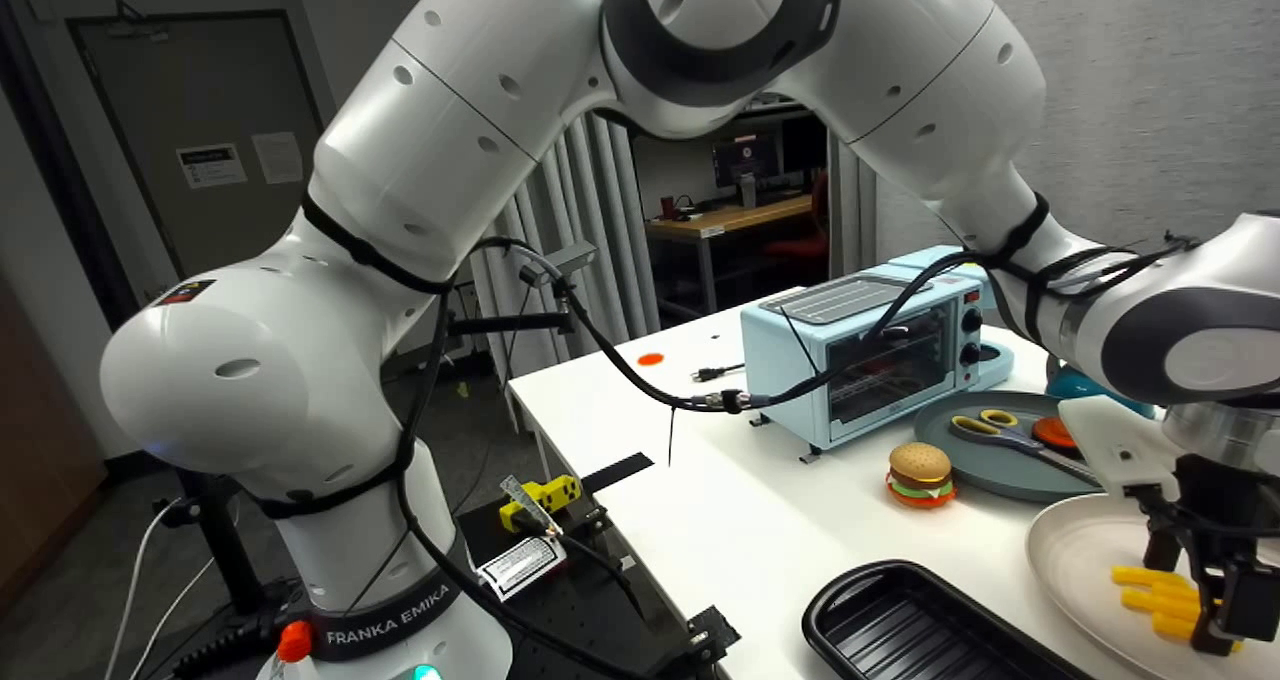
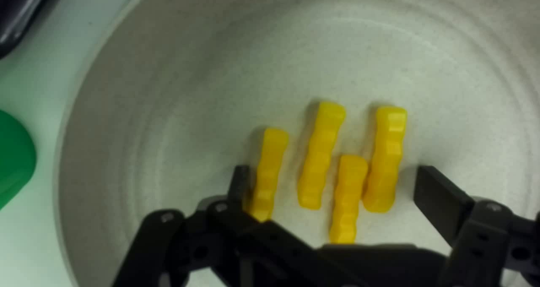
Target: Remove the potato chips from the plate and put them in the green cup
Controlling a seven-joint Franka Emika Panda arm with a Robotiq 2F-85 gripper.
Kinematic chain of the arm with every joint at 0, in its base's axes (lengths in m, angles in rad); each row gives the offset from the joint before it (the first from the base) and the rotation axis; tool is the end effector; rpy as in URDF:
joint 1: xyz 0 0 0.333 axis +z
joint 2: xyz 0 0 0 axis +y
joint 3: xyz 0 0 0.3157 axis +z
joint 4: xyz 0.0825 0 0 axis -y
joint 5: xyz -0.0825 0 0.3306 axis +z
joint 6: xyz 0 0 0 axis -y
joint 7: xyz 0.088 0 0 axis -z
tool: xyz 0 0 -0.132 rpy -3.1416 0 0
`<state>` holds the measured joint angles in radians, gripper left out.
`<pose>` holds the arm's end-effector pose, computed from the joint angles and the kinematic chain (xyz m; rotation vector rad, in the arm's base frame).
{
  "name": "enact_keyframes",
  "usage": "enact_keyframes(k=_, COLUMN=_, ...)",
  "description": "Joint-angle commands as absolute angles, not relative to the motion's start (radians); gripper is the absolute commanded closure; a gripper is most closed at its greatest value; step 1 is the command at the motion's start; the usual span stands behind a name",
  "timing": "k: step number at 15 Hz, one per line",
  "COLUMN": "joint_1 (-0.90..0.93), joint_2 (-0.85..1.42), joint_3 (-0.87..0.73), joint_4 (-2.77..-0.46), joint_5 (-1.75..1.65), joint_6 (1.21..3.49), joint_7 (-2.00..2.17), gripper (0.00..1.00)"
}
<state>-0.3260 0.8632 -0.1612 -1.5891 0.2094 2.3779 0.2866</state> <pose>0.5804 -0.2868 0.1400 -2.8230 1.3252 0.0881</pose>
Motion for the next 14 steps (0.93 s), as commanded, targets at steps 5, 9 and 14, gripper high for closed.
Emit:
enact_keyframes(k=5, joint_1=-0.33, joint_2=0.833, joint_3=-0.151, joint_4=-1.638, joint_5=0.241, joint_6=2.412, joint_7=0.248, gripper=0.12)
enact_keyframes(k=9, joint_1=-0.331, joint_2=0.824, joint_3=-0.149, joint_4=-1.64, joint_5=0.242, joint_6=2.413, joint_7=0.245, gripper=0.48)
enact_keyframes(k=14, joint_1=-0.333, joint_2=0.82, joint_3=-0.149, joint_4=-1.641, joint_5=0.244, joint_6=2.411, joint_7=0.243, gripper=0.75)
